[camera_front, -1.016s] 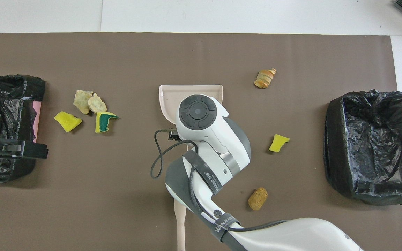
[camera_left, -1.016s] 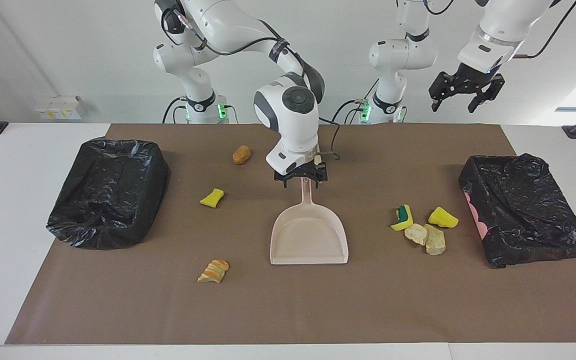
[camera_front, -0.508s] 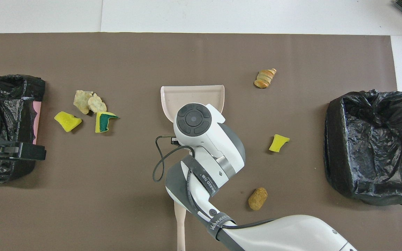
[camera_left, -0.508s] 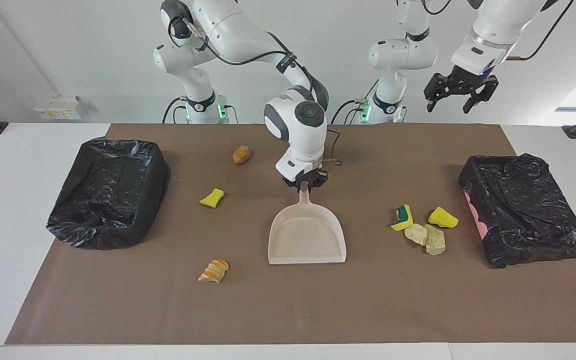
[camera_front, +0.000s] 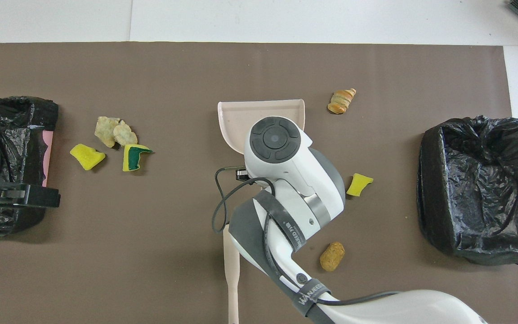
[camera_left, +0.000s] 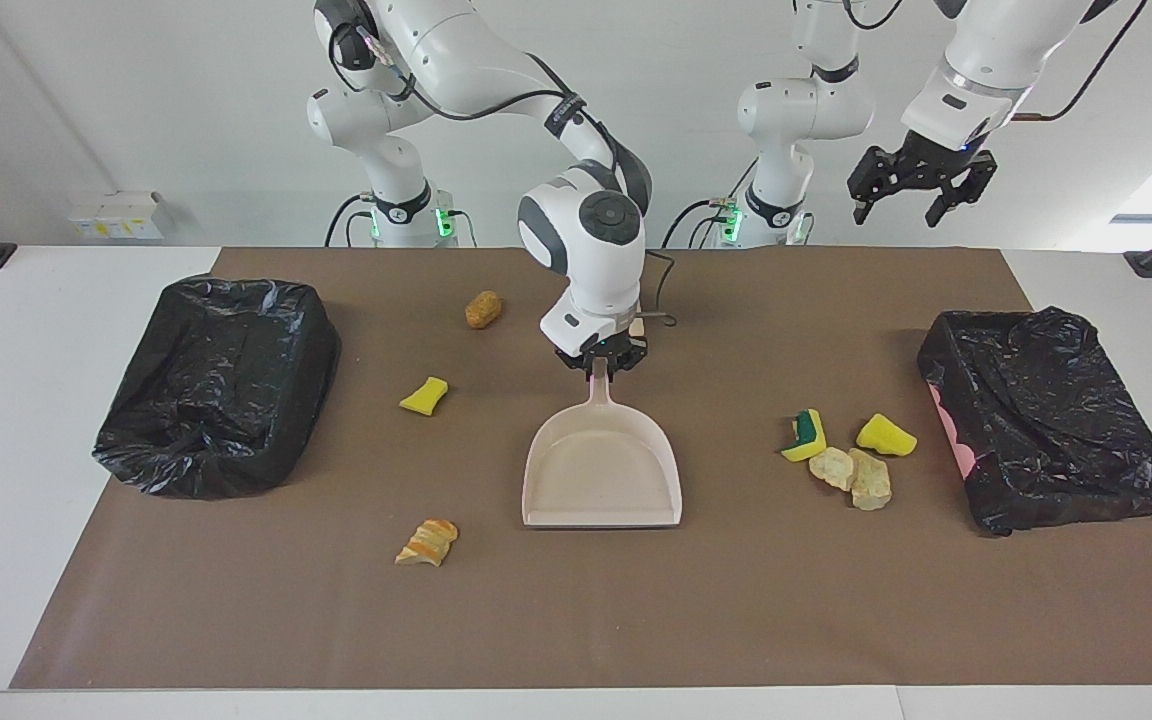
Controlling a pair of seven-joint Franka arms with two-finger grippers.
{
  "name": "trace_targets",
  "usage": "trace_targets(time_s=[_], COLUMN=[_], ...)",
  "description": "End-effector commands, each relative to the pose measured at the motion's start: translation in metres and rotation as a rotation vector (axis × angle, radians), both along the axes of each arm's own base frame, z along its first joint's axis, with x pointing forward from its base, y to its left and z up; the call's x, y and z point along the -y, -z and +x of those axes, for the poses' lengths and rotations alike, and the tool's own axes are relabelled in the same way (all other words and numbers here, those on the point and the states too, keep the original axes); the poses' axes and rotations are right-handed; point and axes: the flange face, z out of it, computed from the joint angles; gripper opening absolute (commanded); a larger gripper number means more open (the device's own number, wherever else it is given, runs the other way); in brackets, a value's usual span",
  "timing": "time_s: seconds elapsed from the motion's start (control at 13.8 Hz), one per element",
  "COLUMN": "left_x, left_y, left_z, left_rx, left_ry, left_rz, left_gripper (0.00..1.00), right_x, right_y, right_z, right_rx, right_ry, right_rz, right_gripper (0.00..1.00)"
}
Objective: Sweep and dump trash in bin
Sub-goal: 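Drag the dustpan toward the trash while the left gripper reaches the brush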
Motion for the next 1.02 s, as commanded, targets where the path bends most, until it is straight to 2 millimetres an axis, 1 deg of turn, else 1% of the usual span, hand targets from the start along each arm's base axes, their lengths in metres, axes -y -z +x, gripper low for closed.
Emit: trace_targets(time_s=[0.0,0.15,0.22,0.36,0.44,0.51,0.58,0.73,0.8,0.94], left_x=[0.01,0.017,0.023,0.053,0.066,0.084,0.102,0.13,0.142,0.148], left_y=[0.002,0.002,0.007,0.022,0.033,0.045,0.057,0.082,0.094,0.109], left_z=[-0.014,-0.019,-0.021,-0.028,-0.03,-0.035,-0.042,-0.054,-0.063,-0.083], left_rx=[0.014,0.012,0.001,-0.021,-0.025,-0.027,-0.028,-0.038,-0.043,-0.034], left_ry=[0.008,0.023,0.033,0.032,0.023,0.019,0.014,0.015,0.015,0.002], left_rz=[-0.019,-0.023,-0.021,-0.013,-0.009,-0.005,-0.002,0.006,0.012,-0.008], left_gripper=[1.0,1.0,1.0,1.0,1.0,1.0,1.0,1.0,1.0,1.0], right_x=[0.034,0.053,0.061,0.071,0.076,0.087,0.094,0.094,0.094,0.1], right_y=[-0.001,0.006,0.01,0.017,0.021,0.026,0.029,0.031,0.031,0.031], right_z=[0.003,0.006,0.004,-0.004,-0.008,-0.006,-0.008,-0.007,-0.006,-0.003], right_rx=[-0.048,-0.075,-0.087,-0.11,-0.127,-0.137,-0.142,-0.128,-0.118,-0.121], right_ry=[-0.144,-0.252,-0.285,-0.38,-0.435,-0.485,-0.555,-0.697,-0.766,-0.887], right_rz=[-0.018,-0.018,-0.018,-0.013,-0.009,0.0,0.01,0.032,0.042,0.058], right_gripper=[0.0,0.0,0.0,0.0,0.0,0.0,0.0,0.0,0.0,0.0])
